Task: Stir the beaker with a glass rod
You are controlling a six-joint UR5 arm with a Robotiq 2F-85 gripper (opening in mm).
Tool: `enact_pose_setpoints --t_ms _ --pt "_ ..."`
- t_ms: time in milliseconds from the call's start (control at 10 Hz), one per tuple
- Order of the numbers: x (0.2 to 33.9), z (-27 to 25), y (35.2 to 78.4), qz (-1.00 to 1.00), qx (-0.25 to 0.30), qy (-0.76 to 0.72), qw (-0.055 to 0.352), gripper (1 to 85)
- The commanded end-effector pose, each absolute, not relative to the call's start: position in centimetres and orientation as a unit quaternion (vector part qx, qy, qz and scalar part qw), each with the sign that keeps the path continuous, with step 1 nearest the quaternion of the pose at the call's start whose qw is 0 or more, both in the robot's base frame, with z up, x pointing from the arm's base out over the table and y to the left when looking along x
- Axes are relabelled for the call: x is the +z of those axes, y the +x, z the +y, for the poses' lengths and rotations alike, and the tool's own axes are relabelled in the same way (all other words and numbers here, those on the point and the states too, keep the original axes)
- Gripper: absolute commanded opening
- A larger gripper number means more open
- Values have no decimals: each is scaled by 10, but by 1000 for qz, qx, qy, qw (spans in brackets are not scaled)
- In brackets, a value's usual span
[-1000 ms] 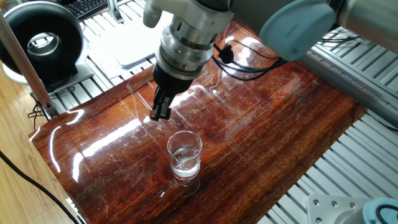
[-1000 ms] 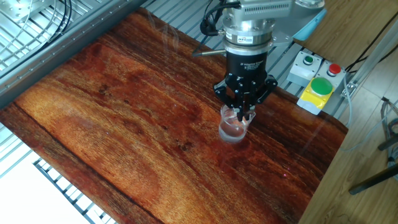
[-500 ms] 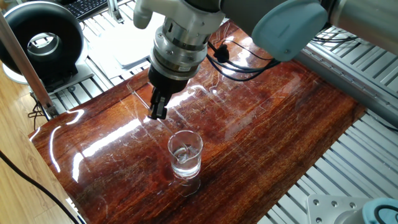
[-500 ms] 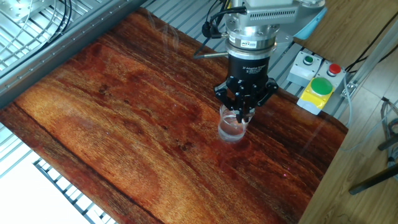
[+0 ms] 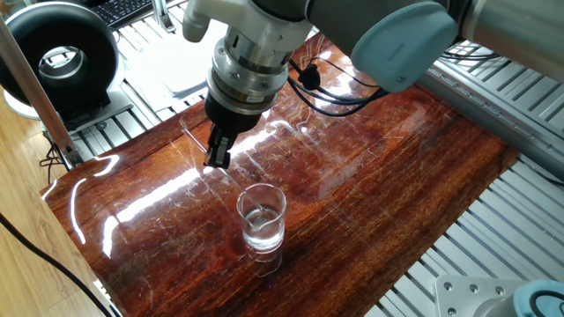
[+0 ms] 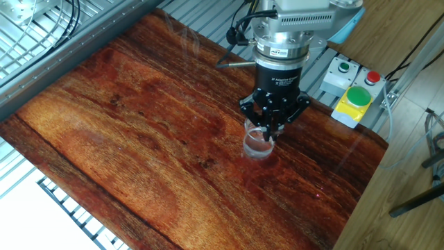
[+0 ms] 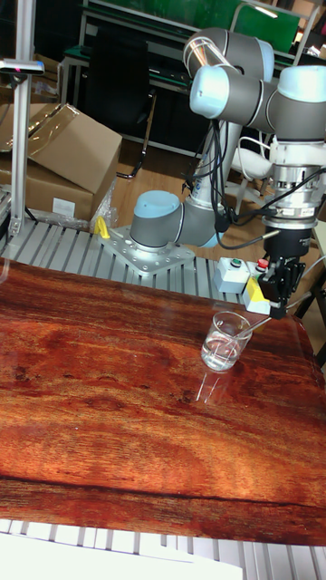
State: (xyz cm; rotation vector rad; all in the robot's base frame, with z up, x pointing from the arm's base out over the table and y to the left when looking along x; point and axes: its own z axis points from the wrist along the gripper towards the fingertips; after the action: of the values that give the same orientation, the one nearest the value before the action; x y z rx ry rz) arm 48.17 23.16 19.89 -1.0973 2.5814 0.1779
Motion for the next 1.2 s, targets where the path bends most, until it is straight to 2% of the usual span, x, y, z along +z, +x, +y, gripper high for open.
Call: enact_pose_setpoints --t_ms 0,1100 --pt "200 230 486 905 56 -386 169 30" --pt "202 219 477 899 59 -396 176 60"
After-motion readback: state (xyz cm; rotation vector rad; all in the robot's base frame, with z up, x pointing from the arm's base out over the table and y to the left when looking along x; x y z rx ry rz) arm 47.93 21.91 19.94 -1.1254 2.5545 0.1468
